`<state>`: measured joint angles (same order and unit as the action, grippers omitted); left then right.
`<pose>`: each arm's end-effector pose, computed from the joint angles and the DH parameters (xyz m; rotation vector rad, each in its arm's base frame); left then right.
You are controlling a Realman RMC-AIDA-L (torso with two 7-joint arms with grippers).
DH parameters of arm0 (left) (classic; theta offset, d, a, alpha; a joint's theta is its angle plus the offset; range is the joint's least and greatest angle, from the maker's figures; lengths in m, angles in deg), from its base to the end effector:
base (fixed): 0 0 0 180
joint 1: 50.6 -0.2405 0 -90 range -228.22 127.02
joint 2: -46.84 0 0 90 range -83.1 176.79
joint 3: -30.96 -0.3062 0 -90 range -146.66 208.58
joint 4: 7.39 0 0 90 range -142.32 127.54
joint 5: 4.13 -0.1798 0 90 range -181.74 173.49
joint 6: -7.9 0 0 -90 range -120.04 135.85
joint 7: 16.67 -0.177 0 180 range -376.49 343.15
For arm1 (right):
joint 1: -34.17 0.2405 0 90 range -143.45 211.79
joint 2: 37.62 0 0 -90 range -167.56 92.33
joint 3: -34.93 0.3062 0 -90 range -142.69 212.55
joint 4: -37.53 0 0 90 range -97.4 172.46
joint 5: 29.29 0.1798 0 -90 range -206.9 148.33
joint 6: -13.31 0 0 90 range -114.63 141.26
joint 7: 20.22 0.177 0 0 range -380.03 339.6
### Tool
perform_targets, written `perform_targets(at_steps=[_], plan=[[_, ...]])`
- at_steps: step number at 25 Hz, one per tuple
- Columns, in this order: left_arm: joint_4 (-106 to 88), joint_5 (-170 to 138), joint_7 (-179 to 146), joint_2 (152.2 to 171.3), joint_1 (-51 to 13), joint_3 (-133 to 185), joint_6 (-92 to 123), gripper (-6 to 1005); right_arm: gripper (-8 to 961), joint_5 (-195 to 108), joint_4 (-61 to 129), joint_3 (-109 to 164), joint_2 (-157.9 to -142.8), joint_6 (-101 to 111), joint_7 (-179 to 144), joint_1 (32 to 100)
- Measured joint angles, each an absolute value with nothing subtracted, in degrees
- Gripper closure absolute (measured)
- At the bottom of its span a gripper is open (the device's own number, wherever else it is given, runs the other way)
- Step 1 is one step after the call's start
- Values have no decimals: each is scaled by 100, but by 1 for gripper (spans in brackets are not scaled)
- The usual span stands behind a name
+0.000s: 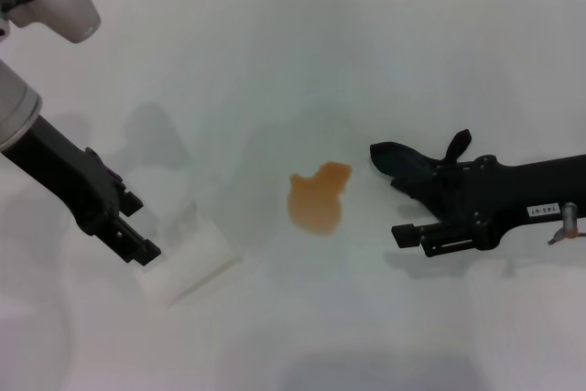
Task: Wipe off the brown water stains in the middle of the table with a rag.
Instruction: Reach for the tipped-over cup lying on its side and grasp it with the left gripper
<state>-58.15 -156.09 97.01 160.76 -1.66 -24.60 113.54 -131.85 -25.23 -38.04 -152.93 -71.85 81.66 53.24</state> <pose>-0.2489 0.3636 -0.0215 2.9357 0.7612 -0.5937 0.2537 0.2985 -0.0507 -2.9114 0.6430 0.4598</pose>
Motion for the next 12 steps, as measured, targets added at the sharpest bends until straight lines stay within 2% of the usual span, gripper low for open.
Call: perform_targets(at_steps=[12], plan=[[-5678, -15615, 9684, 16225, -65, -2520, 11097, 138, 178, -13185, -2460, -3776, -15287, -7222, 8041, 5339]])
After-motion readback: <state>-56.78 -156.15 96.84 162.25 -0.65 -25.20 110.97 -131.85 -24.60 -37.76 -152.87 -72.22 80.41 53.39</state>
